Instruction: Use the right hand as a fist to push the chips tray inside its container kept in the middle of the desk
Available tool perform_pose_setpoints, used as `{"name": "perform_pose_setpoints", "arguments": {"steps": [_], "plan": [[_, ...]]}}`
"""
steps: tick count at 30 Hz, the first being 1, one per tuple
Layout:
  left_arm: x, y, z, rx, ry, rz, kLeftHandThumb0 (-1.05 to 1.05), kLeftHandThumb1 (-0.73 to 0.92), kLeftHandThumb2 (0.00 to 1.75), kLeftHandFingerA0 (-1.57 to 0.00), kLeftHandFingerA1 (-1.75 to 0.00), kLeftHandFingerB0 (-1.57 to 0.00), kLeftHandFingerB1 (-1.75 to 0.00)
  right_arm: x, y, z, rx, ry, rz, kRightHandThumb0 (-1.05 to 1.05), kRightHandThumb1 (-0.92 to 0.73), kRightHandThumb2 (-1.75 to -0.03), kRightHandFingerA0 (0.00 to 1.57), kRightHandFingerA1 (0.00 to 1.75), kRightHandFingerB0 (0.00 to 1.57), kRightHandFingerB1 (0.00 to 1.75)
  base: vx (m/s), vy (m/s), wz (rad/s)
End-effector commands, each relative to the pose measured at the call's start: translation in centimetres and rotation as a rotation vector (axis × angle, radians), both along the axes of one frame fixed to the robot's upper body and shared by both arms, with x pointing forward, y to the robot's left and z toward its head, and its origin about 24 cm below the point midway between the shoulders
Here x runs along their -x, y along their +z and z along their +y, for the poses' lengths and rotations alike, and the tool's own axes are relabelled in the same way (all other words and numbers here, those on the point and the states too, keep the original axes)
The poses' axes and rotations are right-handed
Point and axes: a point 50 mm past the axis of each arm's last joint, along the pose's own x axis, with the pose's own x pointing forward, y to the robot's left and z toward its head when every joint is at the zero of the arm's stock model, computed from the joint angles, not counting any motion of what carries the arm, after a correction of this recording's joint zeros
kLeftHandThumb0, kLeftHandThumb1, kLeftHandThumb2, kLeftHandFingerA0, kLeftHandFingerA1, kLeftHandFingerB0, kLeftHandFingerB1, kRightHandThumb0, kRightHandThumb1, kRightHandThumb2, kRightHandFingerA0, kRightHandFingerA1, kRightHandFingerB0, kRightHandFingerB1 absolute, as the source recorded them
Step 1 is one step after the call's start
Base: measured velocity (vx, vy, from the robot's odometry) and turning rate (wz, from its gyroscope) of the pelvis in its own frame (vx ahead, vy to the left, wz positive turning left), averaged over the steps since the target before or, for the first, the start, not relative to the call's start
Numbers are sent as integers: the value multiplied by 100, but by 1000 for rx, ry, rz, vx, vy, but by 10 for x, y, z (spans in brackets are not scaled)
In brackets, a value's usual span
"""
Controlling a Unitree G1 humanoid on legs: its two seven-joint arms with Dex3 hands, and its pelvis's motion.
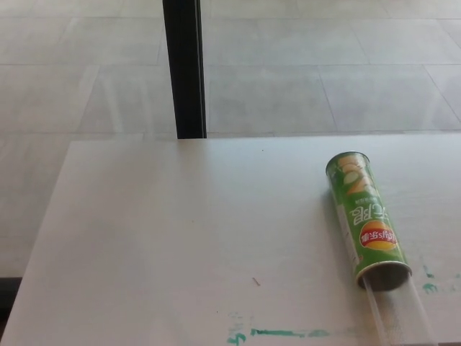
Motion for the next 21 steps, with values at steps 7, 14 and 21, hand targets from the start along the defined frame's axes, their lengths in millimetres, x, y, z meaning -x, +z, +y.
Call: {"name": "perform_pose_setpoints", "arguments": {"steps": [7, 14, 21], "plan": [[1, 6, 5, -26, 1, -13, -79, 58, 139, -67, -139, -41, -109, 30, 0, 142, 534, 937, 378, -72, -68, -95, 75, 95, 40, 55, 0, 0, 0], [1, 8, 6, -29, -28, 0, -81, 54, 139, -55, -174, -28, -132, 50, -3, 152, 794, 1158, 673, -65, -71, -110, 77, 90, 41, 58, 0, 0, 0], [5, 7, 6, -39, -68, 27, -84, 58, 137, -69, -133, -36, -102, 60, -6, 151, 879, 1265, 853, -59, -79, -63, 83, 87, 57, 51, 0, 0, 0]]}}
